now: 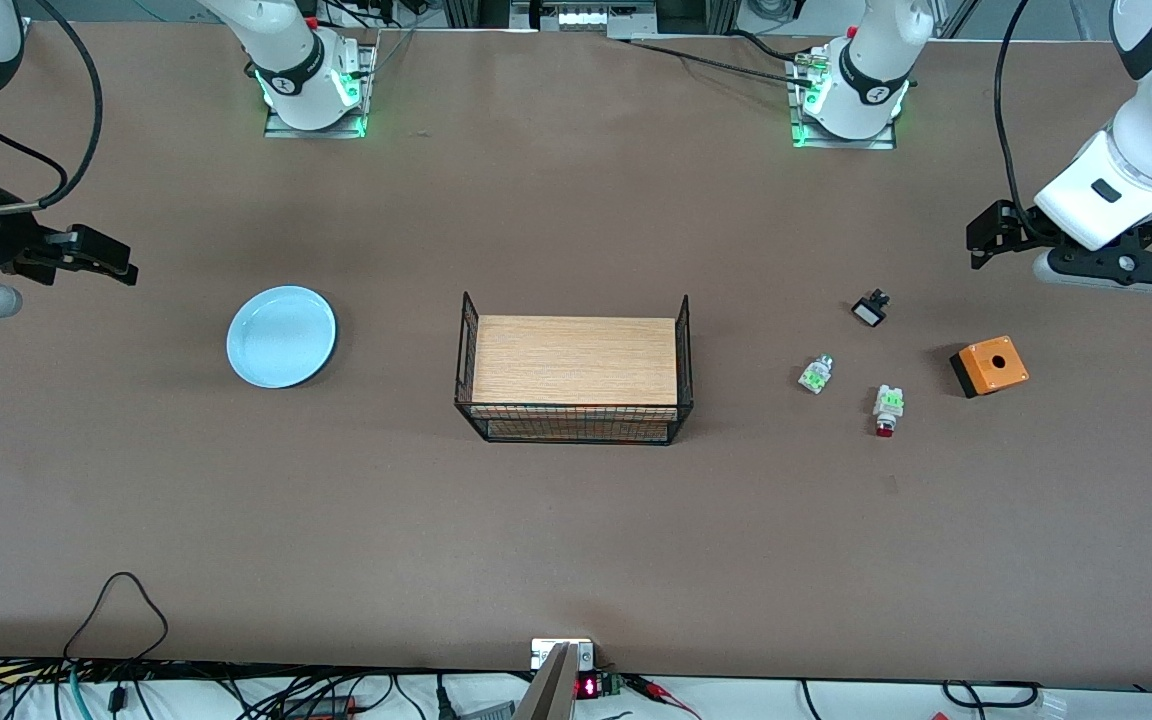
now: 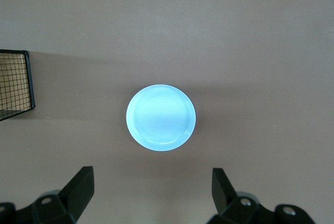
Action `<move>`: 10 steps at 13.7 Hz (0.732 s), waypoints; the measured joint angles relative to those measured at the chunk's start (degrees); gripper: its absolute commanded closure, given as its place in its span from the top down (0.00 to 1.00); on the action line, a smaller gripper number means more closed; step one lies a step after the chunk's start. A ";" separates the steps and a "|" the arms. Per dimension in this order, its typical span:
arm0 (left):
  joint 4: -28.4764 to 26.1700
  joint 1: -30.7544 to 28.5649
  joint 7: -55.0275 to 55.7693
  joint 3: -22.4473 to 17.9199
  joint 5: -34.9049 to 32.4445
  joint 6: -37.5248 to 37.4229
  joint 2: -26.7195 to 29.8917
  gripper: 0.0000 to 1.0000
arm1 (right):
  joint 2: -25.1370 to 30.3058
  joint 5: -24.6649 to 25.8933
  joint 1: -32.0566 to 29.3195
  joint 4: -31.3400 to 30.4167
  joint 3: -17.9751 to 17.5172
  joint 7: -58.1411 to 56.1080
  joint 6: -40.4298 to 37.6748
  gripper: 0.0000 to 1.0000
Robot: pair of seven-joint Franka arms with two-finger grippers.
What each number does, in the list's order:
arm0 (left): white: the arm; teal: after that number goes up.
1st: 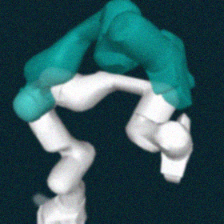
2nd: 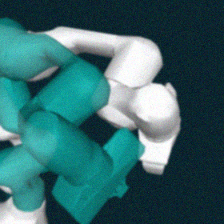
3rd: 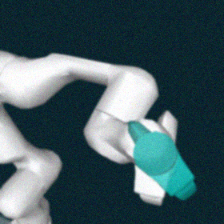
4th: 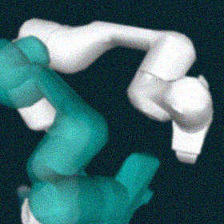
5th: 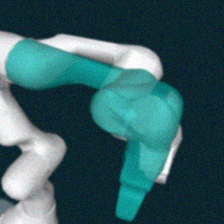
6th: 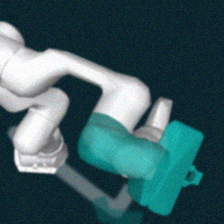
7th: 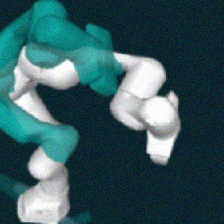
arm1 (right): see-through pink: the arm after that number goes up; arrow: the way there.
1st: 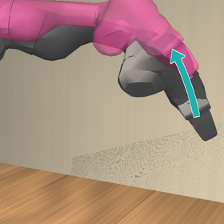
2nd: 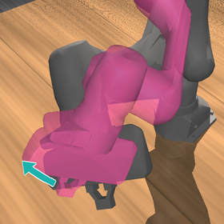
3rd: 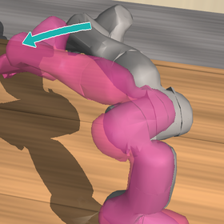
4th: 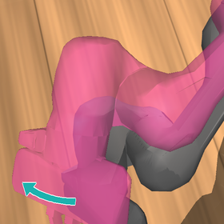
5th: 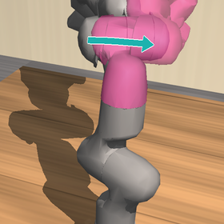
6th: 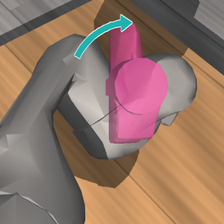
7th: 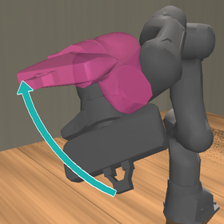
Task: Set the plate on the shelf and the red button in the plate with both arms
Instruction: 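Move the right gripper down to the edge of the light blue plate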
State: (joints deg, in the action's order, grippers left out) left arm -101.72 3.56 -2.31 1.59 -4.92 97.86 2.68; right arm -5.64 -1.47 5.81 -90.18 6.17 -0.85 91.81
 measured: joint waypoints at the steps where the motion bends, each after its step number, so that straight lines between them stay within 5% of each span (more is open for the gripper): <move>1: 0.00 0.00 0.00 0.01 0.00 0.00 0.00 1.00 | 0.00 0.00 0.16 0.00 0.00 -0.05 -0.02 1.00; 10: 0.00 0.04 0.00 0.38 0.00 0.00 0.00 1.00 | -2.34 1.43 0.32 -0.45 0.00 -0.16 0.33 1.00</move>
State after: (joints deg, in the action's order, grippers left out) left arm -101.72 3.61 -2.31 1.97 -4.92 97.86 2.68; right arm -7.98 -0.04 6.13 -90.64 6.16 -1.01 92.14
